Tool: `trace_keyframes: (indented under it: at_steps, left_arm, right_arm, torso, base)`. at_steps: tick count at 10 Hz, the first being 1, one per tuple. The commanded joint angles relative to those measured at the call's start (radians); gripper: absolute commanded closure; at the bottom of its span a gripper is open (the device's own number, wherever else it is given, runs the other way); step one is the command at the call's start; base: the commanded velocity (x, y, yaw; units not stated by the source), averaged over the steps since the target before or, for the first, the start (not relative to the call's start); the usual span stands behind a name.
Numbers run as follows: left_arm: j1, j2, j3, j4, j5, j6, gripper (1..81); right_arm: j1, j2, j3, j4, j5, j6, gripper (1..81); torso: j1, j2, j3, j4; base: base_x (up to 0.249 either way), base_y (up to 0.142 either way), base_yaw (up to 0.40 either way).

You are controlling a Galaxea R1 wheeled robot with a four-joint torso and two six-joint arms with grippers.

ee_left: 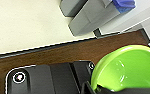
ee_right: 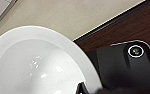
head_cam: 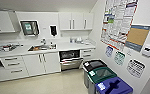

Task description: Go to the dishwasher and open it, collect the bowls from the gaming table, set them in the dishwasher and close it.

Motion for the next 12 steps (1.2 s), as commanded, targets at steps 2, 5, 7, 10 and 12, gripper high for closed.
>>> trace_keyframes:
  at_steps: [2,5,7,10,12]
  left_arm:
    - [-0.054,-0.034,0.018,0.011,0.016,-0.002,81.1]
    - [-0.054,-0.034,0.019,0.011,0.016,-0.002,81.1]
    - [-0.054,-0.037,0.019,0.011,0.017,-0.002,81.1]
    - [-0.054,-0.039,0.024,0.011,0.016,-0.002,81.1]
    - [-0.054,-0.04,0.024,0.011,0.016,-0.002,81.1]
  right_arm:
    - [0.065,-0.009,0.012,-0.017,-0.016,0.001,81.1]
    - [0.067,-0.011,0.012,-0.017,-0.016,0.001,81.1]
    - [0.067,-0.008,0.012,-0.017,-0.016,0.001,81.1]
    - [0.064,-0.008,0.012,-0.017,-0.016,0.001,81.1]
    - [0.065,-0.008,0.012,-0.017,-0.016,0.001,81.1]
  torso:
    - [0.0,0.0,0.0,0.0]
    - [0.0,0.0,0.0,0.0]
    - [0.0,0.0,0.0,0.0]
    - [0.0,0.0,0.0,0.0]
    - [0.0,0.0,0.0,0.0]
  base:
    - [0.134,0.033,0.0]
    - [0.122,0.0,0.0]
    - [0.115,0.0,0.0]
    - [0.114,0.0,0.0]
    - [0.114,0.0,0.0]
